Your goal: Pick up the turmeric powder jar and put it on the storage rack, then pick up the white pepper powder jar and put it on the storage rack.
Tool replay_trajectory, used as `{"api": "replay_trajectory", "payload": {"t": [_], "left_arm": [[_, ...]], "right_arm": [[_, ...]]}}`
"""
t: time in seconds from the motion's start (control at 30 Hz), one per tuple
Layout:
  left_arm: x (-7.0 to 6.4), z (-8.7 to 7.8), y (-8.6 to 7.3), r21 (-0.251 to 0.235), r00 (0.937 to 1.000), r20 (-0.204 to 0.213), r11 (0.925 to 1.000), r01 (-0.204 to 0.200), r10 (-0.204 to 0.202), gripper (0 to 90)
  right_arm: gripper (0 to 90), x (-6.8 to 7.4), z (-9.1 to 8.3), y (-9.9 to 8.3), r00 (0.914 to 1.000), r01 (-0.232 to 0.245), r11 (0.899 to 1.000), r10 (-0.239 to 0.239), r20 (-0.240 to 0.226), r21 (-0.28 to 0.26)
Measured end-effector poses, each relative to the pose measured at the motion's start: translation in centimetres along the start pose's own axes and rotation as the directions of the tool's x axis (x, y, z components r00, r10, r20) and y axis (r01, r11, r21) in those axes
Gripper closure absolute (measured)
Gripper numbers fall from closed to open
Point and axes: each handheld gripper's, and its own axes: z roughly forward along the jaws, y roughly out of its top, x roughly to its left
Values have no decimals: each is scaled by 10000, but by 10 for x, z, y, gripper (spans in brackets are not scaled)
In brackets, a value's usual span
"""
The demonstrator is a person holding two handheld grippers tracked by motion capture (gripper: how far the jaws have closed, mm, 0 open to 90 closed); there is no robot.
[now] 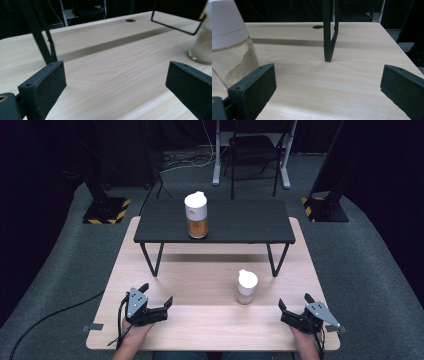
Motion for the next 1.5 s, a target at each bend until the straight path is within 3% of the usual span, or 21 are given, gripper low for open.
{"api": "replay_trajectory", "payload": {"t": [0.4,0.73,1.23,1.5], "left_arm": [[8,4,-23,-55,9990,187,9991,413,-412,24],[14,4,-37,-127,9941,146,9941,1076,-1074,25],[12,4,-39,-153,9960,45,9959,894,-894,0],[11,4,-38,-135,9965,29,9964,838,-838,0]], "right_arm": [[0,0,0,0,10000,4,10000,-4,22,1],[0,1,0,0,10000,9,10000,-9,32,5],[0,1,0,0,9999,128,9999,-128,22,2],[0,1,-3,1,9997,121,9999,-122,-213,-41]]}}
